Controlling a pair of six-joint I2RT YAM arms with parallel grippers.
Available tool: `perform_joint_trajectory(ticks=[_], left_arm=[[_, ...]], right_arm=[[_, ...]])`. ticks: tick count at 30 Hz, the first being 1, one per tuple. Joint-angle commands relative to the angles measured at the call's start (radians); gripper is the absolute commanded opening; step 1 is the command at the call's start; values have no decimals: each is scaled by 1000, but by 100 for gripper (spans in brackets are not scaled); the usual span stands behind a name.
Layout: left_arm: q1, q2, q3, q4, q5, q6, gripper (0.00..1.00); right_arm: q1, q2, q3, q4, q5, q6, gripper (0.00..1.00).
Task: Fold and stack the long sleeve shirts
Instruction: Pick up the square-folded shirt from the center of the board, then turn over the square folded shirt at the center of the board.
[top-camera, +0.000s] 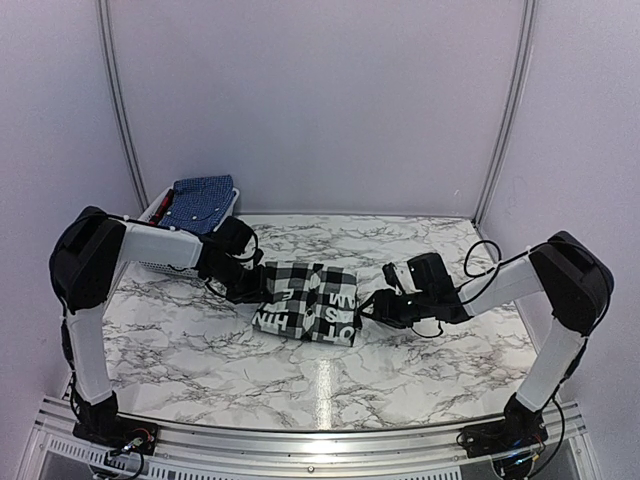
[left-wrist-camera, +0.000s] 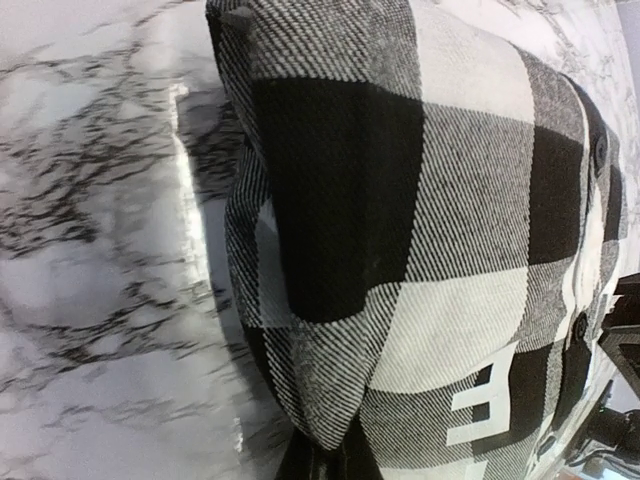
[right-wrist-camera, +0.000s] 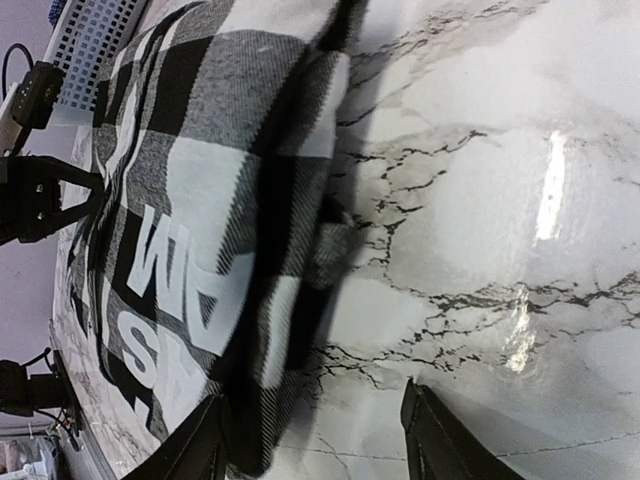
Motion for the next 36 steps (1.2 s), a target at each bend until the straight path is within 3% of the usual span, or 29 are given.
perform_joint_trajectory(ticks=[1, 7, 13, 20, 26, 36], left_arm=[[39, -63, 83, -277, -86, 168, 0], [52, -28, 306, -564, -205, 314, 0], [48, -33, 426, -675, -290, 289, 0], [44, -19, 472, -703, -293, 261, 0], [40, -25, 529, -722, -281, 253, 0], [-28, -5, 680, -755, -236, 227, 0]], right_arm=[[15, -9, 23, -94, 49, -20, 59], [43, 19, 91, -121, 53, -43, 59], [134, 99, 195, -99, 64, -13, 54], [191, 211, 341, -63, 104, 71, 29], [195, 320, 418, -56, 91, 92, 14], [256, 519, 623, -36, 25, 135, 12]])
